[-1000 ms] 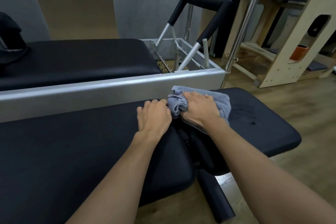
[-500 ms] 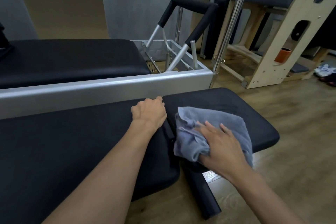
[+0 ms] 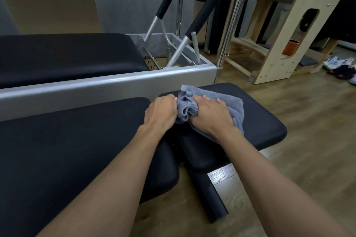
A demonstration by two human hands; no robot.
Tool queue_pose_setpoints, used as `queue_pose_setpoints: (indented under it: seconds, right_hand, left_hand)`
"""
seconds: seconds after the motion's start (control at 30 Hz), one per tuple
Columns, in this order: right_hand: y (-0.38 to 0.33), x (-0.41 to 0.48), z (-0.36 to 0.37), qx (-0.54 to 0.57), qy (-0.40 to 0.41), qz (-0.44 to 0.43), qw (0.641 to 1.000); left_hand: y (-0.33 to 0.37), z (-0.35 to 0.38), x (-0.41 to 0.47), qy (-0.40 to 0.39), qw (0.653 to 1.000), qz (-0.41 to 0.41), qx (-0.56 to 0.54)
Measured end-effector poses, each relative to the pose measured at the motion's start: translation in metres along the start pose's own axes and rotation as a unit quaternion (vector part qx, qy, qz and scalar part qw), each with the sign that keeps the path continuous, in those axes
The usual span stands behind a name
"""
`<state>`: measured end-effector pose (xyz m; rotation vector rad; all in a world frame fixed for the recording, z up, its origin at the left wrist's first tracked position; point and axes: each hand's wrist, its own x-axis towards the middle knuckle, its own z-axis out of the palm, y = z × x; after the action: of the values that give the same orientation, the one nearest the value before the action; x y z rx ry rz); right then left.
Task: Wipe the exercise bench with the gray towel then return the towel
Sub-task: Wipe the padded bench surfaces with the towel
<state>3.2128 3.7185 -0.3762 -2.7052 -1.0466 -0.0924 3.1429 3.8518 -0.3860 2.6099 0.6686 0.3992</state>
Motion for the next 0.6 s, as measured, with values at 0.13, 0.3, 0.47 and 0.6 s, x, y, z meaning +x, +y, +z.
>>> queue_pose_setpoints:
  seconds: [0.13,0.3,0.47,0.6]
  right_hand:
    - [0.006,0.045,0.001,-0.003,-0.007,0.014,1.000]
    - [0.015,0.013,-0.001,0.003,0.009,-0.008,1.000]
    - [0.051,-0.088,-0.008,0.000,-0.016,-0.031,0.999]
    - [0.064,-0.105,-0.005,0.016,-0.013,-0.045,0.999]
  left_hand:
    - [0.002,0.007,0.005,0.019,1.000,-0.015,-0.017]
    - [0.004,0.010,0.017,0.003,1.000,-0.014,0.010]
    - [0.010,0.016,0.026,-0.041,0.997,0.002,0.072]
    - [0.007,0.021,0.036,-0.036,0.997,0.013,0.071]
